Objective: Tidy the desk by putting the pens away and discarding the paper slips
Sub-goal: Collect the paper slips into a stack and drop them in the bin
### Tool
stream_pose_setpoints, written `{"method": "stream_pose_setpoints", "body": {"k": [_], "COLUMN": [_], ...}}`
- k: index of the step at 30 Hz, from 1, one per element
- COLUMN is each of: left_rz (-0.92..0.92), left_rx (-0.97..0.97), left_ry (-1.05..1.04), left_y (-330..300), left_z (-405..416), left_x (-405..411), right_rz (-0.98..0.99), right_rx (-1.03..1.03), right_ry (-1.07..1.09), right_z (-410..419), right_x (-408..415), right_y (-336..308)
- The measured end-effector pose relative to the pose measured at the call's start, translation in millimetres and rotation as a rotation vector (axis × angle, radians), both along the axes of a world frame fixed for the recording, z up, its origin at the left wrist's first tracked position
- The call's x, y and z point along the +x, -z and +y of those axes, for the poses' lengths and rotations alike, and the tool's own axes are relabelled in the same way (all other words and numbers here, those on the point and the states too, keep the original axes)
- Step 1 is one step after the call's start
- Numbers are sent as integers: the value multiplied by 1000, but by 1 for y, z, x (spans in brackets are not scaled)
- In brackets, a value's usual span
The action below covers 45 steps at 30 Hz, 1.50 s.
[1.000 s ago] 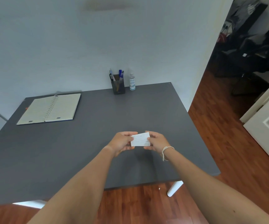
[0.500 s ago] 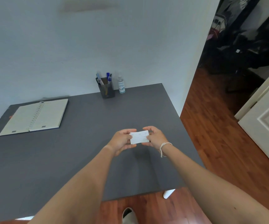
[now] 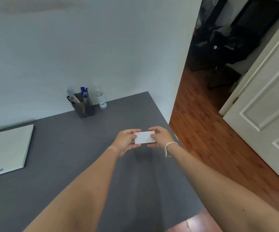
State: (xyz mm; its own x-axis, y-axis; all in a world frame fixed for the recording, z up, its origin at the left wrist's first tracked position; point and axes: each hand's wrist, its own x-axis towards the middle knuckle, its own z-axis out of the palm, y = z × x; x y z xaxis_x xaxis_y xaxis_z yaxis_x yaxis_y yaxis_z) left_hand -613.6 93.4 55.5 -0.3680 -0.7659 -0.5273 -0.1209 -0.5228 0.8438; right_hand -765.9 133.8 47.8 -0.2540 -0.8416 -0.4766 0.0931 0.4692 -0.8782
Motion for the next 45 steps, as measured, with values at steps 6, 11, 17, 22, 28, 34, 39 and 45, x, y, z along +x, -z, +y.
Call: {"method": "stream_pose_setpoints", "body": {"k": [6, 11, 17, 22, 28, 34, 39, 45], "left_rz": [-37, -86, -192, -522, -859, -1049, -1075, -1031], "left_rx": [9, -19, -82, -399, -764, -852, -904, -907], "left_ry": [7, -42, -129, -130, 238, 423, 377, 337], "left_y": [13, 19, 36, 57, 74, 94, 103, 102], "left_z": [-24, -41, -64, -75, -81, -80, -80, -82], "left_x": [-41, -83, -131, -146, -154, -161, -161, -162], "right_rz": [26, 31, 58, 198, 190, 172, 120, 148], "right_rx": [25, 46, 49, 77, 132, 200, 277, 352], "right_ry": [21, -10, -64, -59, 15, 94, 105, 50], "right_z": [-28, -58, -90, -113, -130, -142, -155, -175], "right_x": [-42, -82, -136, -180, -200, -204, -197, -182], "right_y": [19, 37, 57, 81, 108, 138, 171, 216]}}
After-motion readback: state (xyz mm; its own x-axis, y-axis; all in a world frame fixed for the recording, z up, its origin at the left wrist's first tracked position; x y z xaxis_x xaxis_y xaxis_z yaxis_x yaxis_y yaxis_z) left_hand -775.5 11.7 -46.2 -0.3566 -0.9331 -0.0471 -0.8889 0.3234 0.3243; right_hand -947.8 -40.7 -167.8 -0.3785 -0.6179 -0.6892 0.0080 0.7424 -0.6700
